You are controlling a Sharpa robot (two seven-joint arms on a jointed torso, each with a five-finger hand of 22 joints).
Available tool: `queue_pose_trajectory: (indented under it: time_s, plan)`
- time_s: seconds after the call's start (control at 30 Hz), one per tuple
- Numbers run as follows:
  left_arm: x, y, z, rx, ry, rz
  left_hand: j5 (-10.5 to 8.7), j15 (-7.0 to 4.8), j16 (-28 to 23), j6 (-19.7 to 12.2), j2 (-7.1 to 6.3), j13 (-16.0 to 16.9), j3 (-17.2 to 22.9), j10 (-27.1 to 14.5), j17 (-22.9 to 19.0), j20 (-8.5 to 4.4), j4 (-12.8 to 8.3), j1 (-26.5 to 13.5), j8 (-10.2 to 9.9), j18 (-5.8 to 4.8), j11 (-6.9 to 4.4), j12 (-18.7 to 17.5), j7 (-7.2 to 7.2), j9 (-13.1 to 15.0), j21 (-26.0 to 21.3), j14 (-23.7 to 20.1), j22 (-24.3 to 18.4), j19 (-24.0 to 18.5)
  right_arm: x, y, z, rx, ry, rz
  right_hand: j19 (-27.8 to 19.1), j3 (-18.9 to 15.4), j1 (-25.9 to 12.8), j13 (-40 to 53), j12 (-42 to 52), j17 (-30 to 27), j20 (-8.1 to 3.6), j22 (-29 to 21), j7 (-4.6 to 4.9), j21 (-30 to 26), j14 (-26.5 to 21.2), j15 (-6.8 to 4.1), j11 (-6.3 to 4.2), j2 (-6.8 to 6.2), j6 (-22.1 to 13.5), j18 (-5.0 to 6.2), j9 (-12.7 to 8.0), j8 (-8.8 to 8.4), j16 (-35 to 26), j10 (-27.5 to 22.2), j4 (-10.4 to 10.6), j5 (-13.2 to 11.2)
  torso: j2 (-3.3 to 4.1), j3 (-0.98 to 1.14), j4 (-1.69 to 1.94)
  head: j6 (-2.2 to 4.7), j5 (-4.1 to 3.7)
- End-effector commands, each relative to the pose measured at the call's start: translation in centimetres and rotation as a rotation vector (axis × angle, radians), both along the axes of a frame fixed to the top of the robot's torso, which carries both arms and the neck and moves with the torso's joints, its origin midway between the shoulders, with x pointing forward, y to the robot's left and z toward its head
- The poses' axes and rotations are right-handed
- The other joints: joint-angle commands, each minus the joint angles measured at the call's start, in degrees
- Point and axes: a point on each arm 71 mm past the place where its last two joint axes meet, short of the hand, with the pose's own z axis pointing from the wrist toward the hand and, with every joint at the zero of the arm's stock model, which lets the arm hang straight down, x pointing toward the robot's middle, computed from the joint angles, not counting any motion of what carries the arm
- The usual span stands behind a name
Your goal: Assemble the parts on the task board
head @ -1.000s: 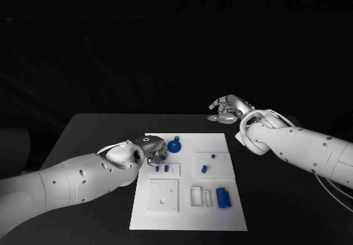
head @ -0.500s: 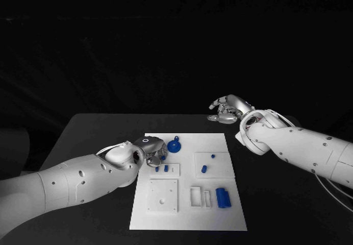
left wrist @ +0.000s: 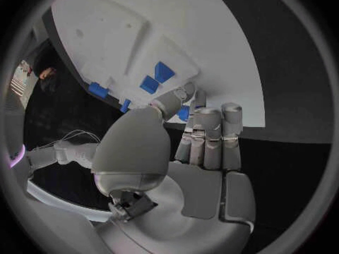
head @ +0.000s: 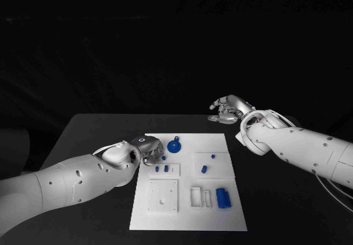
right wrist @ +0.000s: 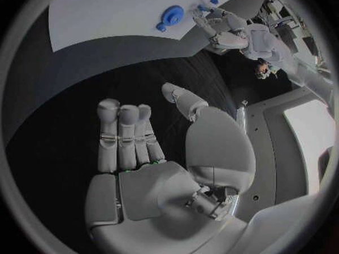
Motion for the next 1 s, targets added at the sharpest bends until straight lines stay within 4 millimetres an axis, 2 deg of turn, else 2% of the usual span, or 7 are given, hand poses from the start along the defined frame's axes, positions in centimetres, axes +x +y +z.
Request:
queue_pose_trajectory:
  time_s: [0.03,0.27,0.4,0.6,0.77,0.83,1.0]
  plan:
    - [0.2,0.4,0.1,-0.01,-0.013,0.016,-0.16,0.52,-0.3,-0.3,-0.59,-0.1,0.2,-0.4,-0.1,0.1,0.0,0.2,-0.2,5.71,0.02,-0.3,0.08,0.0,-0.3,0.0,-0.1,-0.1,0.0,0.1,0.0,-0.008,0.001,0.013,0.0,0.0,0.1,-0.1,0.3,-0.1,-0.01,0.2,0.3,-0.3,-0.1,-0.21,-0.09,0.49,0.0,5.17,0.1,0.37,-0.2,-0.5,-0.2,0.3,-0.02,-0.04,0.04,0.03,-0.01]
    - [1.5,2.6,0.7,-0.122,0.038,0.132,-0.09,0.59,-0.4,0.0,-0.39,-0.1,0.5,-0.6,-0.1,0.17,0.2,0.5,0.1,5.76,0.08,-0.3,0.41,0.0,-0.4,-0.1,-0.1,-0.2,-0.1,-0.1,-0.3,0.015,0.026,0.044,-0.1,0.0,0.2,-0.2,0.3,-0.1,0.01,0.3,0.27,-0.5,-0.3,-0.22,-0.11,0.45,0.2,5.17,0.1,0.5,-0.3,-0.6,-0.4,0.2,-0.05,-0.01,-0.08,0.3,0.06]
    - [2.5,4.6,1.5,-0.326,0.147,0.249,-0.32,0.79,-1.2,0.4,-0.42,-0.2,1.4,-0.9,-0.4,0.46,0.4,1.1,0.5,5.63,0.27,-0.3,0.8,0.1,-0.9,-1.1,-0.2,-0.9,-0.4,-0.2,-0.8,0.057,0.044,0.102,-1.9,0.3,0.8,-0.8,-0.9,-0.4,0.44,0.3,0.56,-1.5,-2.2,0.14,0.21,1.03,0.0,5.05,0.2,0.45,-1.2,-3.0,-1.6,-0.3,-0.05,-0.02,0.0,0.59,0.07]
    - [4.0,6.7,3.7,-0.665,0.238,0.382,-0.41,2.16,-10.9,0.2,-0.32,-0.5,2.6,-2.3,-4.8,2.4,1.1,-0.6,1.3,3.2,1.45,-0.2,1.08,0.1,-7.6,-9.0,-2.6,-8.3,-1.1,-0.3,-1.7,0.065,0.072,0.155,-7.5,1.0,1.2,-5.0,-6.1,-1.8,2.81,0.3,1.39,-4.9,-7.7,1.31,1.3,2.78,0.0,4.3,0.5,0.82,-3.7,-8.6,-4.3,-0.9,-0.08,0.0,0.13,0.92,0.03]
    - [4.2,7.8,5.2,-0.899,0.293,0.392,-1.16,2.88,-17.9,-0.1,-0.12,-0.4,1.8,-2.3,-8.0,3.03,1.5,-2.4,1.9,1.59,1.94,0.0,1.11,0.3,-11.7,-11.4,-4.4,-11.3,-1.6,-0.5,-2.3,0.025,0.092,0.183,-8.5,1.7,1.2,-13.6,-15.9,-2.5,3.77,1.0,2.29,-5.3,-8.8,1.93,1.93,3.52,0.5,4.88,0.9,1.48,-3.3,-11.1,-5.3,-1.4,-0.14,0.02,0.07,1.13,-0.07]
    - [4.0,8.0,5.6,-0.965,0.309,0.373,-1.16,3.39,-21.1,-0.3,-0.15,-0.3,0.8,-2.3,-9.3,3.39,1.7,-3.7,2.1,0.93,2.24,0.0,1.19,0.4,-13.4,-12.8,-5.1,-12.8,-1.9,-0.6,-2.6,-0.019,0.103,0.208,-7.8,1.7,0.7,-23.6,-26.4,-3.2,4.37,1.1,2.16,-5.2,-8.7,2.46,2.37,3.6,0.5,5.17,1.2,2.02,-2.5,-6.5,-5.6,-2.2,-0.13,0.0,0.07,1.24,-0.17]
    - [2.9,8.0,6.4,-1.064,0.352,0.267,-1.24,6.23,-30.5,-1.0,0.56,-0.4,-1.8,-2.8,-12.7,5.59,0.8,-6.1,2.6,-0.46,2.66,-0.1,1.34,0.6,-18.4,-16.4,-7.0,-17.2,-2.8,-0.6,-3.8,-0.177,0.109,0.264,-2.4,1.9,1.6,-31.6,-36.7,-5.2,2.05,-0.3,1.6,-5.3,-3.2,2.23,2.51,4.88,1.4,5.17,1.6,2.99,-2.4,-2.1,-6.1,-3.3,-0.12,-0.02,0.03,1.52,-1.27]
